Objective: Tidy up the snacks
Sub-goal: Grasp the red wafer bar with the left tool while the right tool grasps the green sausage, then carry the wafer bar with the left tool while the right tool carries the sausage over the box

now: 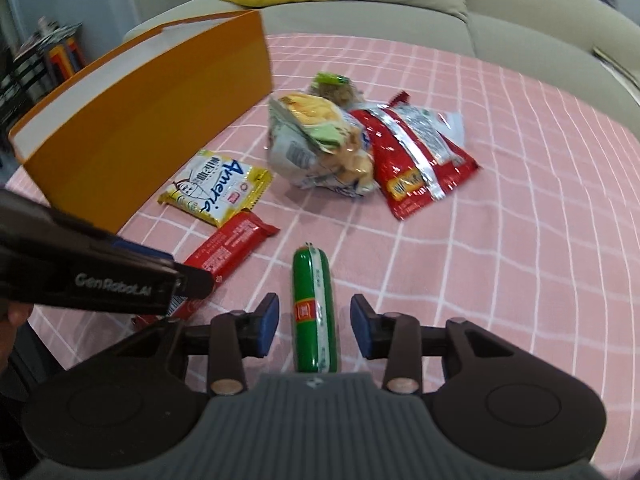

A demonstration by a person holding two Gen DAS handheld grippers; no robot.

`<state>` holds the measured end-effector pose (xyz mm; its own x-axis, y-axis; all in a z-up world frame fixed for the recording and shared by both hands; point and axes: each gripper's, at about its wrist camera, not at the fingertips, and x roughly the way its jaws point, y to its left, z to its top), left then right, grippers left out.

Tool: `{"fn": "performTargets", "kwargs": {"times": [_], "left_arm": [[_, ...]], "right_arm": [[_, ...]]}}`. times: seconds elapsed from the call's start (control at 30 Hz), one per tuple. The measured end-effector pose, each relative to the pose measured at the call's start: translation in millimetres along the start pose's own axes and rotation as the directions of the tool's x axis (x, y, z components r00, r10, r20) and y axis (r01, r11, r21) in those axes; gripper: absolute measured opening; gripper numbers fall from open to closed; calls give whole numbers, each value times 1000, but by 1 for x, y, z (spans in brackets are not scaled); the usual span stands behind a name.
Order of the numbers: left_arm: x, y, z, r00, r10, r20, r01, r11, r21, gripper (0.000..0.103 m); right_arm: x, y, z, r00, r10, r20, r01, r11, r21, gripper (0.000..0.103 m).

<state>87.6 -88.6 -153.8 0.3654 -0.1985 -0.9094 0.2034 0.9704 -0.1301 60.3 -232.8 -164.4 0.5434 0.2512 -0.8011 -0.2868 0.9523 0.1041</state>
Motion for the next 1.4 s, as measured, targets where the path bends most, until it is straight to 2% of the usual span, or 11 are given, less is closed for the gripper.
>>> {"fn": "performTargets", "kwargs": {"times": [0.17, 0.23, 0.3, 0.33, 0.37, 0.57, 0.83, 1.17, 1.4], "left_arm": [[5, -1, 2, 1000, 4, -4, -3, 1000, 4, 41], [6, -3, 3, 1000, 9, -2, -9, 1000, 14, 40], [6, -6, 3, 1000, 10, 2, -10, 1000, 27, 34], [7, -7, 4, 1000, 12, 3, -12, 999, 32, 30], [6, -7, 3, 1000, 15, 4, -15, 999, 37, 27], [5, -8, 3, 1000, 22, 11, -22, 999, 44, 26], [-10, -5, -1, 999, 13, 33, -14, 999, 31, 26], [-51, -6, -2, 995, -5, 98, 3, 1000, 24, 26], [-85, -6, -2, 987, -21, 161, 16, 999, 33, 26]], "right_arm": [[10, -1, 2, 1000, 20, -5, -20, 999, -28, 34], [13, -2, 3, 999, 29, -14, -30, 999, -26, 26], [14, -1, 3, 999, 30, -10, -31, 999, -28, 24], [14, -1, 3, 1000, 30, -10, -30, 999, -27, 20], [14, -1, 2, 1000, 30, -11, -30, 999, -24, 20], [14, -3, 2, 1000, 20, -19, -20, 1000, -9, 20], [9, -12, 2, 999, 23, -39, -20, 997, 78, 19], [-22, -3, 3, 999, 32, 3, -32, 990, 138, 19], [-53, 3, 7, 997, 46, 66, -58, 982, 182, 19]]}}
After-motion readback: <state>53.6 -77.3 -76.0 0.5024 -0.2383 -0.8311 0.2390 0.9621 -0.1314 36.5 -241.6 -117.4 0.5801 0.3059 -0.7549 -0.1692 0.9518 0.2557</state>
